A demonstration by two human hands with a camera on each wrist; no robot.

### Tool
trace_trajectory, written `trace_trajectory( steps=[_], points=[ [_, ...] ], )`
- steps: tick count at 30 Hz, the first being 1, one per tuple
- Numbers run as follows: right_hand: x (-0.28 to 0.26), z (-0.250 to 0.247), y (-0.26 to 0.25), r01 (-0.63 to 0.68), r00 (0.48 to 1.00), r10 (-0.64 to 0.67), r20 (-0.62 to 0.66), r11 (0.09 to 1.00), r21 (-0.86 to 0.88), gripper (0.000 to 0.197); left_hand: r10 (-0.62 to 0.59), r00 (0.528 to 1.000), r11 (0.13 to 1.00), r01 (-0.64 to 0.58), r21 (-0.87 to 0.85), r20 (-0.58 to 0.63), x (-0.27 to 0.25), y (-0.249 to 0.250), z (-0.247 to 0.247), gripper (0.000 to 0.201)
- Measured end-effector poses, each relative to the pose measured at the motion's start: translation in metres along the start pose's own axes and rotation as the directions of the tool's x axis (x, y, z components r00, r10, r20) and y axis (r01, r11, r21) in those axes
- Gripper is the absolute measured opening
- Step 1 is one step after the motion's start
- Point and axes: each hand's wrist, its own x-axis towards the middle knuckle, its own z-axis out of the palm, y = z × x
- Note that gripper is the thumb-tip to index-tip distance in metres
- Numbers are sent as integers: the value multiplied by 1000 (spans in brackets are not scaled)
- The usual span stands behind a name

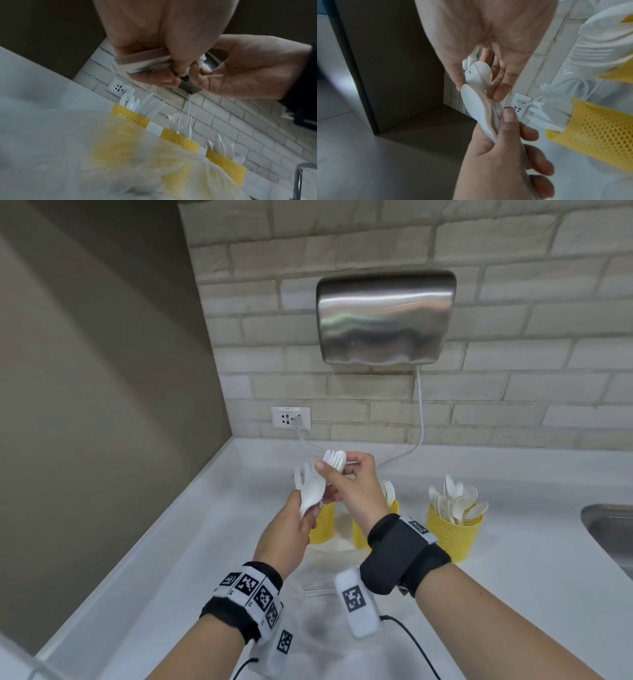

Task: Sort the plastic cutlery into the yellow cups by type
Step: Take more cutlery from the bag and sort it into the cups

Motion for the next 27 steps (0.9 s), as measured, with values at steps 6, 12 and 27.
trace_trajectory(
  steps=[6, 12, 27],
  points=[
    [-14, -10, -6, -77, 997, 78, -6, 988, 134, 36, 47, 990, 995, -35, 91, -130, -12, 10, 11, 18],
    [-14, -18, -6, -2, 1000, 5, -22, 986, 165, 21, 62, 988, 997, -69, -44, -141, -12, 17, 18, 26],
    [-8, -37, -16, 163, 980, -174, -101, 981, -103, 13, 100, 974, 987, -71, 146, -203, -9, 11, 25, 38]
  ],
)
